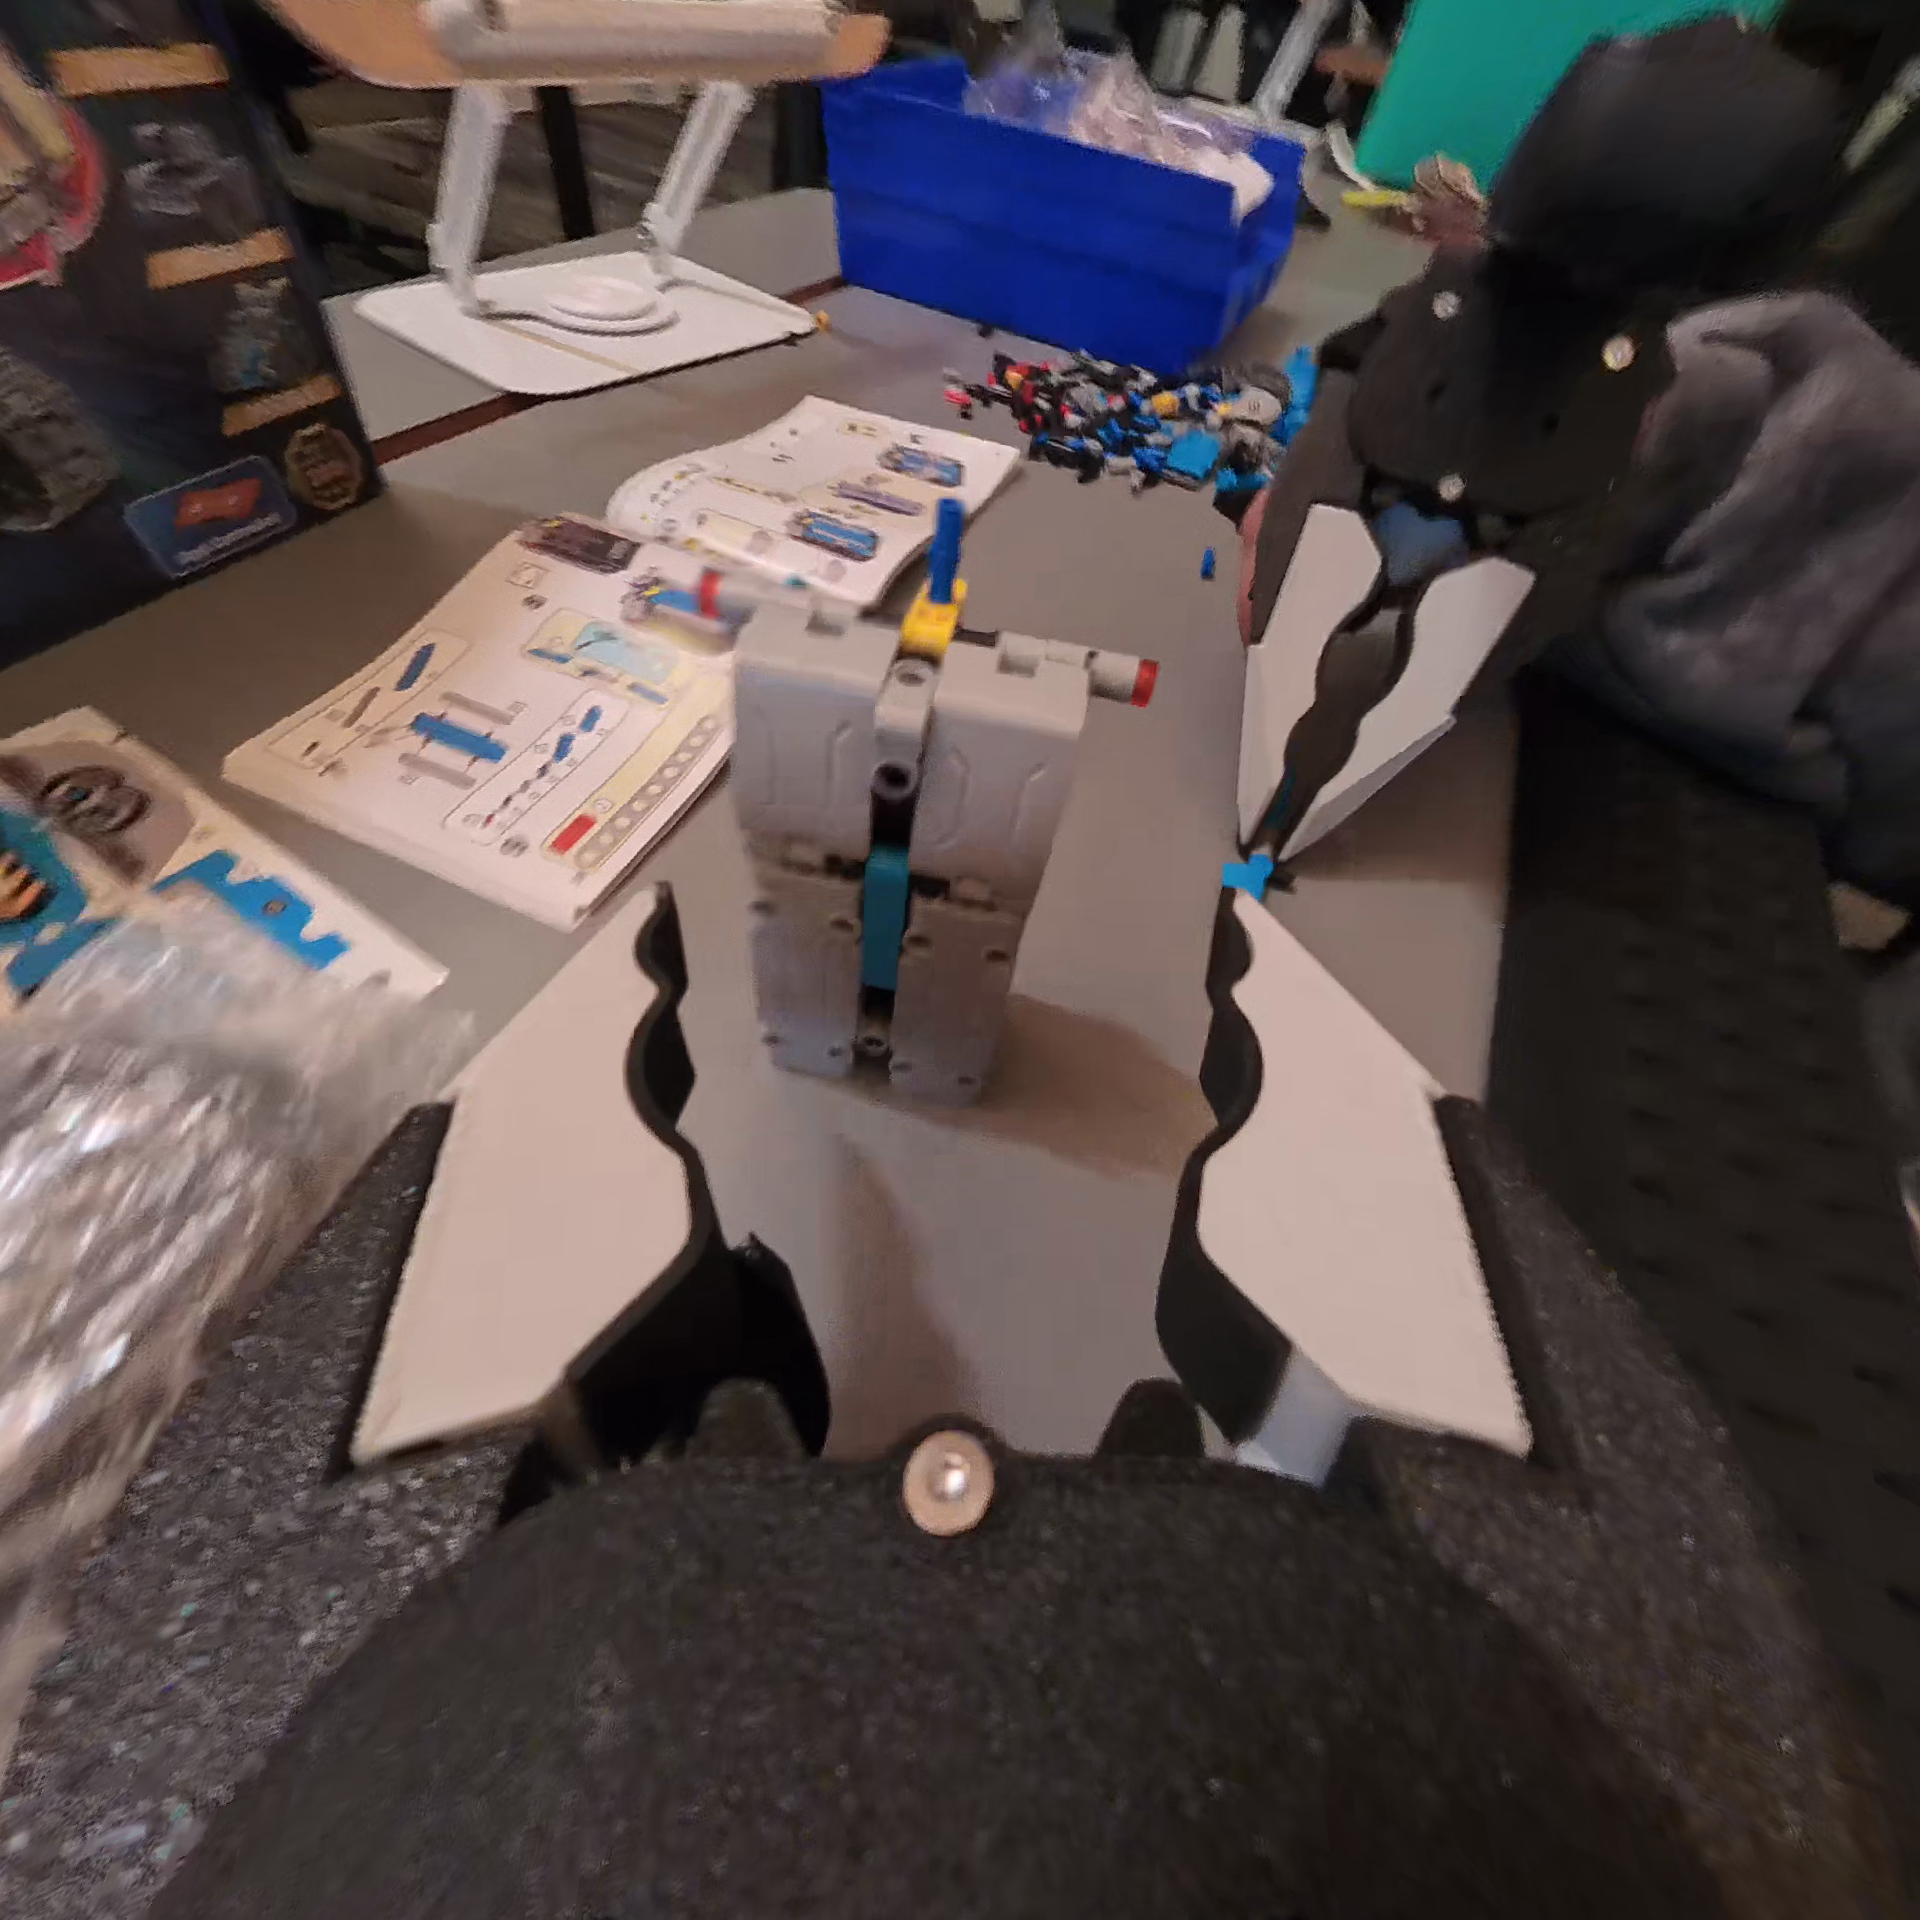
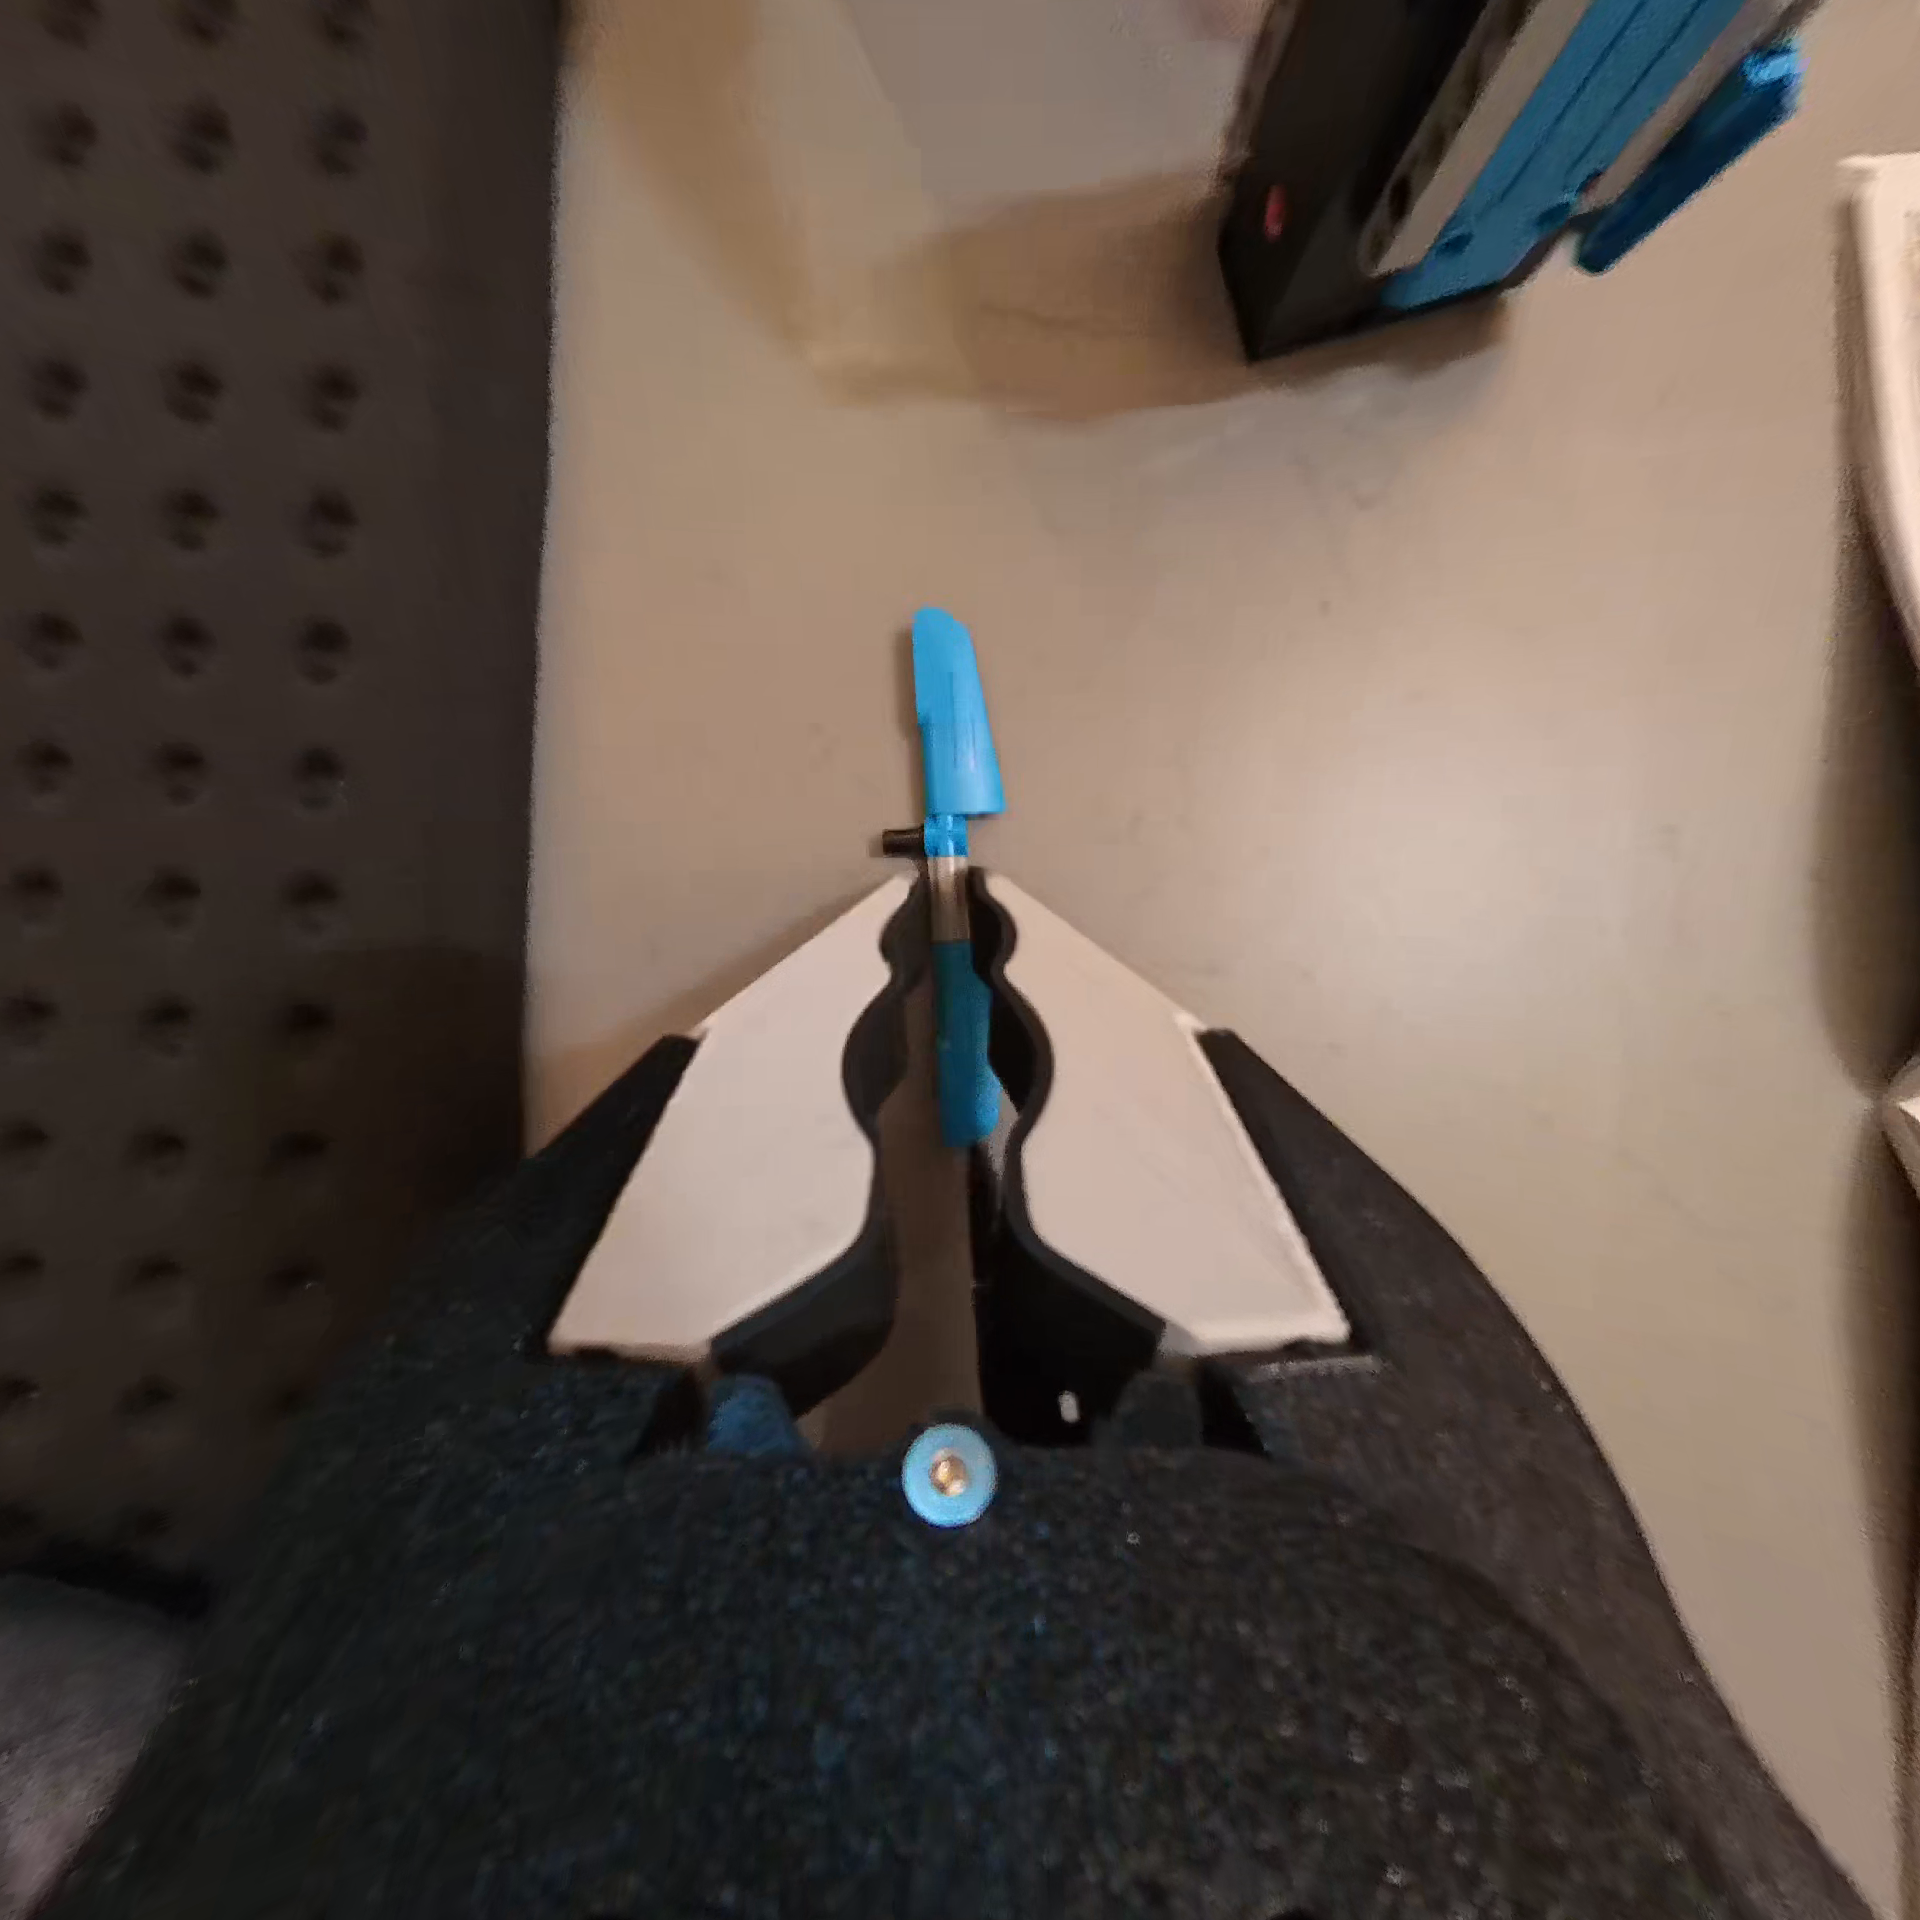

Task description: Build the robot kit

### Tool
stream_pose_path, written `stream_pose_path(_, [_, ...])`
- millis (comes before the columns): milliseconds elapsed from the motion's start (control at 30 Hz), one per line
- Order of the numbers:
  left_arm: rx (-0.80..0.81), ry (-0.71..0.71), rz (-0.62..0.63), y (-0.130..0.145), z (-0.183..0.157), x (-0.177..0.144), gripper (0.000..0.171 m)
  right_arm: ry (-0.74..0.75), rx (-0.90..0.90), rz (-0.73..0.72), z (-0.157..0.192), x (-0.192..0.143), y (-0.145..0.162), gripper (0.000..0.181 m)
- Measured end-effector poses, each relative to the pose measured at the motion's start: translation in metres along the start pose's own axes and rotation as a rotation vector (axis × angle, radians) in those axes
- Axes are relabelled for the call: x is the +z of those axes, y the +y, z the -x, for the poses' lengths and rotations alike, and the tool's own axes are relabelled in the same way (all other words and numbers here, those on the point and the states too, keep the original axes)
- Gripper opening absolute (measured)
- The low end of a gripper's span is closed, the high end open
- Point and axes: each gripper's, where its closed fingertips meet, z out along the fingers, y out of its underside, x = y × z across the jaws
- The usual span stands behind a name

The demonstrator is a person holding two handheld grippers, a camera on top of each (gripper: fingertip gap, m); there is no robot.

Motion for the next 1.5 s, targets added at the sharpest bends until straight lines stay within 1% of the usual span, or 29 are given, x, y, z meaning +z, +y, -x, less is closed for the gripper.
stream_pose_path(67, [-0.08,-0.099,0.01,0.008,0.009,-0.022,0.101,0.07,-0.014,-0.038,-0.004,-0.002,-0.006,0.007])
stream_pose_path(100, [-0.117,-0.168,0.032,0.015,0.012,-0.034,0.098,0.11,-0.038,-0.089,-0.004,-0.006,-0.015,0.006])
stream_pose_path(133, [-0.159,-0.235,0.041,0.018,0.011,-0.046,0.093,0.189,-0.06,-0.152,-0.008,-0.013,-0.03,0.006])
stream_pose_path(167, [-0.203,-0.243,0.008,0.014,-0.002,-0.053,0.088,0.261,-0.094,-0.229,-0.008,-0.023,-0.048,0.007])
stream_pose_path(233, [-0.295,-0.092,-0.084,-0.004,-0.055,-0.052,0.073,0.377,-0.216,-0.382,0.007,-0.041,-0.089,0.007])
stream_pose_path(300, [-0.351,0.04,-0.159,-0.023,-0.098,-0.05,0.062,0.435,-0.371,-0.419,0.034,-0.048,-0.115,0.007])
stream_pose_path(333, [-0.363,0.075,-0.2,-0.032,-0.111,-0.051,0.052,0.457,-0.434,-0.434,0.047,-0.051,-0.127,0.007])
stream_pose_path(400, [-0.358,0.139,-0.267,-0.046,-0.13,-0.057,0.041,0.477,-0.495,-0.453,0.065,-0.06,-0.145,0.007])
stream_pose_path(433, [-0.343,0.168,-0.265,-0.046,-0.138,-0.058,0.026,0.485,-0.51,-0.455,0.071,-0.064,-0.152,0.007])
stream_pose_path(500, [-0.322,0.185,-0.26,-0.046,-0.147,-0.062,0.017,0.495,-0.547,-0.476,0.082,-0.073,-0.161,0.007])
stream_pose_path(533, [-0.296,0.191,-0.284,-0.049,-0.153,-0.066,0.003,0.478,-0.55,-0.461,0.086,-0.073,-0.161,0.007])
stream_pose_path(600, [-0.23,0.175,-0.251,-0.047,-0.161,-0.068,0.002,0.48,-0.57,-0.443,0.09,-0.074,-0.159,0.007])
stream_pose_path(667, [-0.174,0.179,-0.225,-0.045,-0.168,-0.07,0.001,0.424,-0.544,-0.465,0.095,-0.073,-0.158,0.007])
stream_pose_path(733, [-0.124,0.204,-0.2,-0.043,-0.173,-0.071,0.001,0.278,-0.451,-0.525,0.103,-0.073,-0.158,0.007])
stream_pose_path(800, [-0.048,0.217,-0.123,-0.034,-0.177,-0.069,0.0,0.076,-0.298,-0.537,0.107,-0.073,-0.152,0.028])
stream_pose_path(833, [-0.002,0.204,-0.076,-0.029,-0.177,-0.067,0.0,-0.067,-0.223,-0.514,0.114,-0.072,-0.146,0.029])
stream_pose_path(867, [0.035,0.198,-0.033,-0.025,-0.177,-0.064,0.0,-0.179,-0.156,-0.497,0.118,-0.072,-0.141,0.034])
stream_pose_path(900, [0.061,0.201,-0.003,-0.023,-0.178,-0.062,0.0,-0.221,-0.094,-0.502,0.114,-0.072,-0.14,0.036])
stream_pose_path(933, [0.077,0.209,0.01,-0.023,-0.179,-0.06,0.0,-0.233,-0.057,-0.505,0.109,-0.071,-0.139,0.035])
stream_pose_path(1000, [0.097,0.221,0.043,-0.023,-0.18,-0.055,0.0,-0.245,-0.054,-0.531,0.106,-0.069,-0.137,0.025])
stream_pose_path(1033, [0.105,0.217,0.052,-0.023,-0.178,-0.053,0.0,-0.243,-0.05,-0.525,0.105,-0.067,-0.134,0.025])
stream_pose_path(1100, [0.103,0.223,0.075,-0.023,-0.176,-0.048,0.0,-0.22,-0.054,-0.484,0.101,-0.058,-0.128,0.026])
stream_pose_path(1200, [0.105,0.233,0.111,-0.02,-0.173,-0.04,0.0,-0.185,-0.073,-0.484,0.099,-0.055,-0.128,0.025])
stream_pose_path(1267, [0.105,0.248,0.124,-0.02,-0.174,-0.035,0.0,-0.18,-0.075,-0.455,0.1,-0.051,-0.125,0.024])
stream_pose_path(1333, [0.118,0.252,0.142,-0.019,-0.174,-0.03,0.0,-0.148,-0.095,-0.422,0.098,-0.046,-0.12,0.018])
stream_pose_path(1400, [0.138,0.26,0.172,-0.016,-0.176,-0.025,0.0,-0.116,-0.118,-0.415,0.096,-0.046,-0.118,0.006])
stream_pose_path(1500, [0.174,0.257,0.215,-0.013,-0.178,-0.022,0.0,-0.114,-0.115,-0.393,0.097,-0.045,-0.113,0.007])
